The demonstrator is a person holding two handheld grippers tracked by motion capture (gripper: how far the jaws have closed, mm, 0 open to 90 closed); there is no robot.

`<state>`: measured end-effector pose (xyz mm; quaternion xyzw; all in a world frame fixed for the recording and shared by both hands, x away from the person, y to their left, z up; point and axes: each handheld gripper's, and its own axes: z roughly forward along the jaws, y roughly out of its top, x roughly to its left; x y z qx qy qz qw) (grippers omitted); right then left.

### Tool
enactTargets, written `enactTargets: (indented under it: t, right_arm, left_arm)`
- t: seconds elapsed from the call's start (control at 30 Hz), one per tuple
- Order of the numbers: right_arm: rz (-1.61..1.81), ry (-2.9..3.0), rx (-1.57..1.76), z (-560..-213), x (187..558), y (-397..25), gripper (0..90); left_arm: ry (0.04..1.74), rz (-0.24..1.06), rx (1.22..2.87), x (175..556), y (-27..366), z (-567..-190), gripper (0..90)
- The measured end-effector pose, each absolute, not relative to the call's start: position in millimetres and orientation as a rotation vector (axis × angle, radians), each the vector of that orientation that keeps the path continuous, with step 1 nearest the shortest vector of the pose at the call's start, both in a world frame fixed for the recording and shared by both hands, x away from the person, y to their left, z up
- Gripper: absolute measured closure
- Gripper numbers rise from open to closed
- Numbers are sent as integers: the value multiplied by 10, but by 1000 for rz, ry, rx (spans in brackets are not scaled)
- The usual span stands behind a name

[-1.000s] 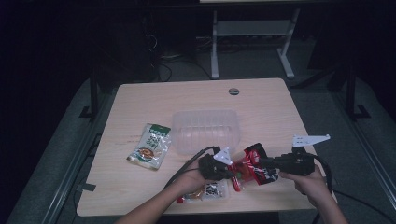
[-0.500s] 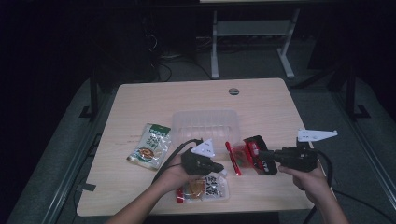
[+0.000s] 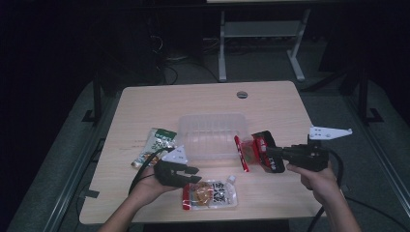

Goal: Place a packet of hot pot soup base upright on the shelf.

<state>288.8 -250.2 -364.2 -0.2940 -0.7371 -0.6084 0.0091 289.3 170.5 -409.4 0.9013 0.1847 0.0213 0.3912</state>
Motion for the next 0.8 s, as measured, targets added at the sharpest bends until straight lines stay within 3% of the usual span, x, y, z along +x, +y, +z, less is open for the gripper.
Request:
enactTargets:
  t: [0.2,0.8]
  right_arm:
    - [-1940,-2307,-916,-3537,3000,-2399,900]
    - [-1958,-2380,-960,-3398,3434,-2128,900]
  left_arm:
    - [566,108,2285,2817,2053,-4143,500]
    - [688,231,2271,2591,2552,-4318,322]
